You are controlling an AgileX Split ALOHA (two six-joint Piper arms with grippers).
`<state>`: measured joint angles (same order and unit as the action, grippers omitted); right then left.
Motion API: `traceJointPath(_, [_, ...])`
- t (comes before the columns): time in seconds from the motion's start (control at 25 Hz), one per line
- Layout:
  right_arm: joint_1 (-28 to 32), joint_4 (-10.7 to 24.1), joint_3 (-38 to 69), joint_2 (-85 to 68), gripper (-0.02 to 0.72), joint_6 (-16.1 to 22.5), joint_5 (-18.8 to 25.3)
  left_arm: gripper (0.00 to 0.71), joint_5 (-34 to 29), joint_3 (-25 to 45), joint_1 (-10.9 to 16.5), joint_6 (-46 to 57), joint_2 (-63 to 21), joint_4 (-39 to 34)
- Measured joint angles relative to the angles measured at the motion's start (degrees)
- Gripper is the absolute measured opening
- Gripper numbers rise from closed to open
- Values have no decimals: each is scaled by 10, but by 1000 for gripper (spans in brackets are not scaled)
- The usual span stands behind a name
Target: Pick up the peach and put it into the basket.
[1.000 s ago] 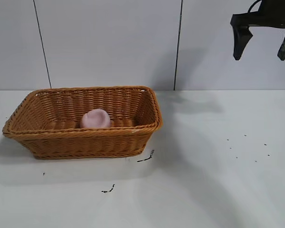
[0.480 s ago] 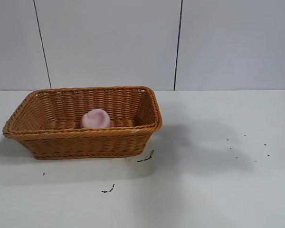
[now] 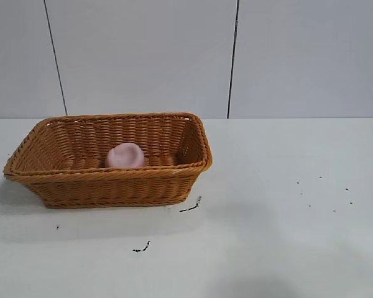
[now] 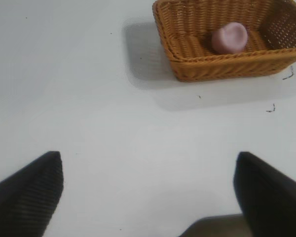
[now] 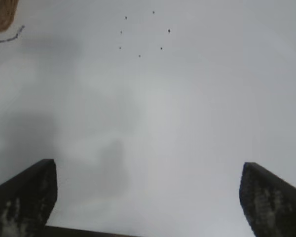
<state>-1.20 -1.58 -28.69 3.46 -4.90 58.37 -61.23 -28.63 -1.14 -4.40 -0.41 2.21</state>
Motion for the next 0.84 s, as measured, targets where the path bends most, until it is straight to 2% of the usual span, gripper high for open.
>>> traceJointPath(0.84, [0,-1,0,-37,690,1,-2,692,0,0,0,0,0,0])
